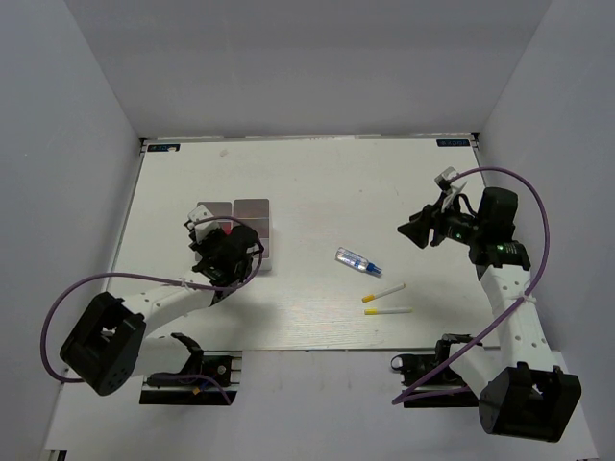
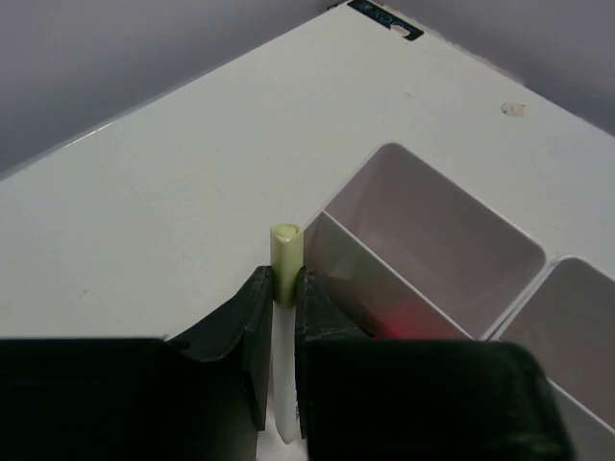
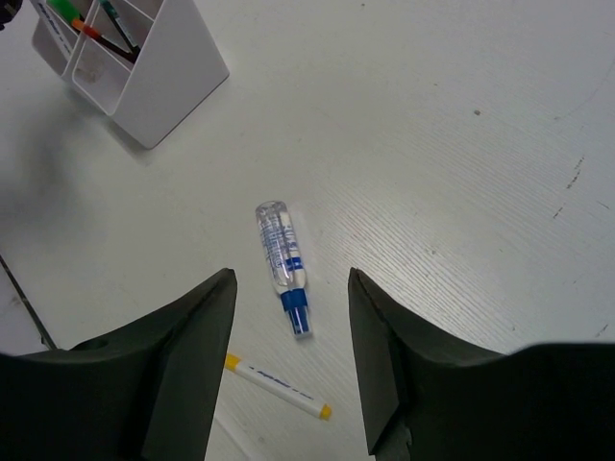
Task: Sort the stationery into containers
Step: Place the stationery into the container, then grab a piece of stationery with the right arm, then place the stationery into the container, then grab a piece of stationery with the right arm
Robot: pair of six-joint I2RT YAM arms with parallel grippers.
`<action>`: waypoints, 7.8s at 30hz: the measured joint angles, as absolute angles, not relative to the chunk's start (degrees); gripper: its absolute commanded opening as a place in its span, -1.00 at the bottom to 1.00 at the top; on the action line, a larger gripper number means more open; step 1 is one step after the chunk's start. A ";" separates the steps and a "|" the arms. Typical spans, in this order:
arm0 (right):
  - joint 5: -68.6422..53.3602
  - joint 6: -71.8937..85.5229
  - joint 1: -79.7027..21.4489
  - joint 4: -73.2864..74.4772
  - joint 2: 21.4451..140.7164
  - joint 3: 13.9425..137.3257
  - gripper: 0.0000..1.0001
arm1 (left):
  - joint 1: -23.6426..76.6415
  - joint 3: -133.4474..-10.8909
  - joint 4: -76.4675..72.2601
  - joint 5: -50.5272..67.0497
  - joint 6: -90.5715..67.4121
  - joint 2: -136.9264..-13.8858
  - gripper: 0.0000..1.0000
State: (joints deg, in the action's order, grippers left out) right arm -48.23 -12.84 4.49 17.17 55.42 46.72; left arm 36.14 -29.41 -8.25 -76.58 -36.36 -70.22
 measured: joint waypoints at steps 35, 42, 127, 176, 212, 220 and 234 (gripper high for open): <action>-36.01 -66.50 -12.27 37.69 70.30 40.58 0.11 | 37.89 -52.29 17.65 -10.68 -27.18 -64.79 1.00; -35.66 -78.74 -17.28 43.07 71.18 40.38 0.23 | 37.89 -55.22 25.80 -6.33 -22.81 -54.35 1.00; -69.45 11.84 -52.82 -13.87 144.66 133.01 -0.89 | 35.35 -37.95 4.86 33.65 -11.81 -18.06 1.00; -37.89 -20.62 -31.38 21.96 104.40 97.86 0.02 | 34.48 -42.33 7.14 31.79 -12.95 -41.19 -0.62; -15.92 -59.94 -33.93 37.06 66.94 35.07 0.41 | 34.72 -47.77 19.94 13.89 -14.48 -46.13 0.77; -14.52 -58.54 -37.65 33.98 72.16 35.07 0.24 | 34.65 -47.18 19.66 13.93 -14.48 -42.92 0.77; -11.49 -57.10 -43.79 33.45 76.60 37.78 -0.97 | 34.65 -43.59 15.46 15.94 -14.48 -32.95 0.77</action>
State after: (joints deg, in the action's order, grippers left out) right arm -11.49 -57.10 -43.79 33.45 76.60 37.78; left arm 34.65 -43.59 15.46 15.94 -14.48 -32.95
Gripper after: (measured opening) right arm 0.076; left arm 0.881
